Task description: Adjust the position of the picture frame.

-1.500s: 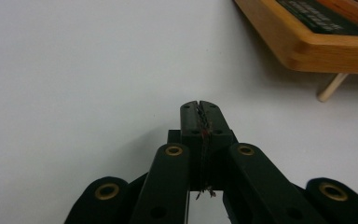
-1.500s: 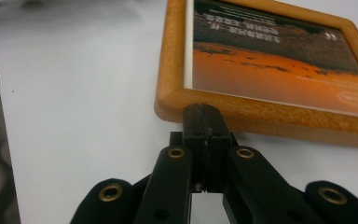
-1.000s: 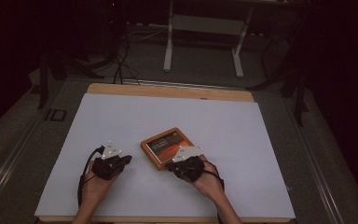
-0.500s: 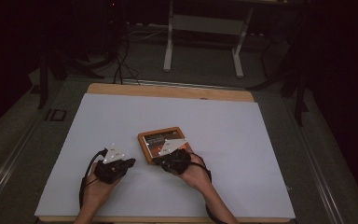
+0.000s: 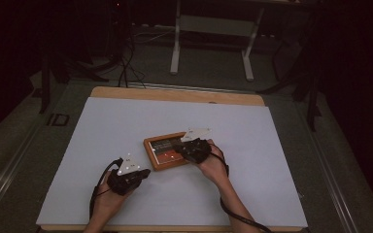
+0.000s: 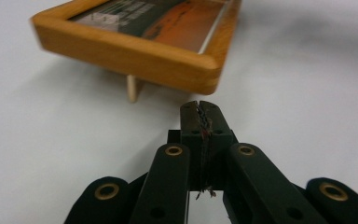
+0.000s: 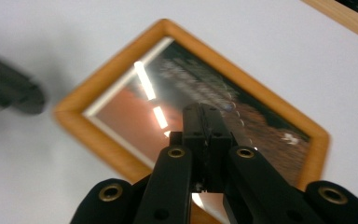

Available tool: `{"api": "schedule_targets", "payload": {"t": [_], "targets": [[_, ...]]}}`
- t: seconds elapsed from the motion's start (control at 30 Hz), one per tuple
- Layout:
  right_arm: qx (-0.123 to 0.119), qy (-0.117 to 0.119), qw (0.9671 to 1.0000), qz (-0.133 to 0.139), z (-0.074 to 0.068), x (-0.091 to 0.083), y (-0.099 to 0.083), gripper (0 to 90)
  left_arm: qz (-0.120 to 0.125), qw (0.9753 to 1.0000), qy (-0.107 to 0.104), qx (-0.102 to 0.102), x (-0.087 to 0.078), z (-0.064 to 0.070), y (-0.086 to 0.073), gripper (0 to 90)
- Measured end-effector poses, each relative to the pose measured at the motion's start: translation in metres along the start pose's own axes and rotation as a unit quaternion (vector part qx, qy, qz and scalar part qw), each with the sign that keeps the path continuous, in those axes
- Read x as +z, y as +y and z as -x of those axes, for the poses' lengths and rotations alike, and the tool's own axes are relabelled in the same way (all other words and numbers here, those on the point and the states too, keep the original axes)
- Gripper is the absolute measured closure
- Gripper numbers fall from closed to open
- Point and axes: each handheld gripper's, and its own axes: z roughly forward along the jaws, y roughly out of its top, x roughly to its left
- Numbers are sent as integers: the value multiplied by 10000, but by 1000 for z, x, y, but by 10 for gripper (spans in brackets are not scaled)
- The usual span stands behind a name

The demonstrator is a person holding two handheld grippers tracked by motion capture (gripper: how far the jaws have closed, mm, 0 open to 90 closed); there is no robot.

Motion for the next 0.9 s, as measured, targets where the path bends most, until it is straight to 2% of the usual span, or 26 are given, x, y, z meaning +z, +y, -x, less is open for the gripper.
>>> {"api": "schedule_targets", "payload": {"t": [0.27,0.4,0.57,0.6,0.9], "targets": [[205,-233,9995,-1,24,7,-1,900,-15,9998,-87,187,10,10,4,897],[405,-447,9982,-58,41,13,-4,900,83,9999,-53,113,14,13,5,895],[748,-599,9954,-31,60,25,-6,900,152,9998,-100,95,19,13,6,895],[884,-647,9940,-35,66,30,-5,900,125,9998,-100,110,19,13,6,893],[1307,-778,9882,-159,82,57,0,900,181,9997,-103,109,23,15,8,890]]}}
